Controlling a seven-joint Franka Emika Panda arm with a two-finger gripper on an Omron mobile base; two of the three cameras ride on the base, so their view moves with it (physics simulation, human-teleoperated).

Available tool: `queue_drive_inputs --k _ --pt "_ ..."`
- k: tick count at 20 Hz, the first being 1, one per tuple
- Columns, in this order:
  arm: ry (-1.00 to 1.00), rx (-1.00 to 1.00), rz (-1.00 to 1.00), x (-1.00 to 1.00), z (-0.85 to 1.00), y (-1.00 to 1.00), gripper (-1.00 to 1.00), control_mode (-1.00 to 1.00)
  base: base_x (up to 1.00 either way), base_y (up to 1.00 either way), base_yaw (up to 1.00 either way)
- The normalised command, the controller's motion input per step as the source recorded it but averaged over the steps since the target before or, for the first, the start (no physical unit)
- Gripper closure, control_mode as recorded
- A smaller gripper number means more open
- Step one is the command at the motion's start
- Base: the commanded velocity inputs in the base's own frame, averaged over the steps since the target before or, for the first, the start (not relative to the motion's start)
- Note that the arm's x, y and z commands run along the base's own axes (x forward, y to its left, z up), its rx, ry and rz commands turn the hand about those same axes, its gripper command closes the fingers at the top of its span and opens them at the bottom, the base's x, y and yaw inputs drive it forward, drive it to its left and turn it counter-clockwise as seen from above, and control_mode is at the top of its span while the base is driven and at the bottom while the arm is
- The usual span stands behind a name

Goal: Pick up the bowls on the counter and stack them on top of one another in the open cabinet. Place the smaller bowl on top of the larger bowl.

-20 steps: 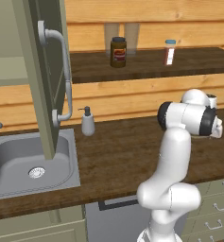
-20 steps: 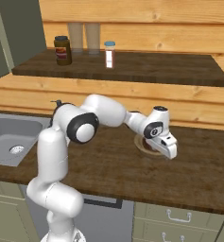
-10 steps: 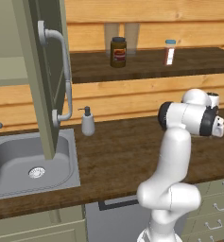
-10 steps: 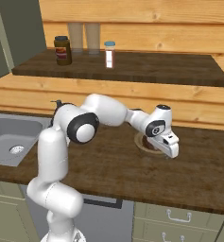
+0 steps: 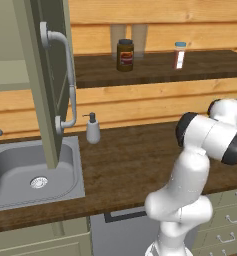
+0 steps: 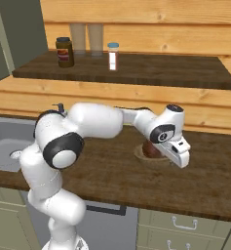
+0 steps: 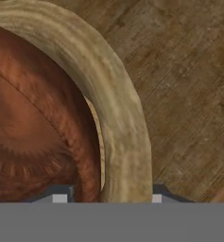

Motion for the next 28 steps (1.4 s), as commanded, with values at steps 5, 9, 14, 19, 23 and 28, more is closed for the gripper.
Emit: queue_drive_inputs --k 5,9,14,19,23,28 --pt "-0.27 0.0 0.0 -0.92 1.0 0.24 1.0 -1.0 0.0 0.0 0.0" --pt "-0.29 0.0 0.0 -0.92 0.88 0.51 1.0 -1.0 0.0 0.0 0.0" --pt "-0.19 0.0 0.0 -0.54 0.42 0.69 1.0 -1.0 0.0 0.0 0.0" --pt "-0.17 0.0 0.06 -0.55 0.2 0.65 1.0 -1.0 0.0 0.0 0.0" --pt "-0.05 0.0 0.07 -0.39 0.1 0.43 1.0 1.0 -0.41 0.5 0.06" --pt "0.0 0.0 0.0 0.0 0.0 0.0 1.0 1.0 -0.79 1.0 0.16"
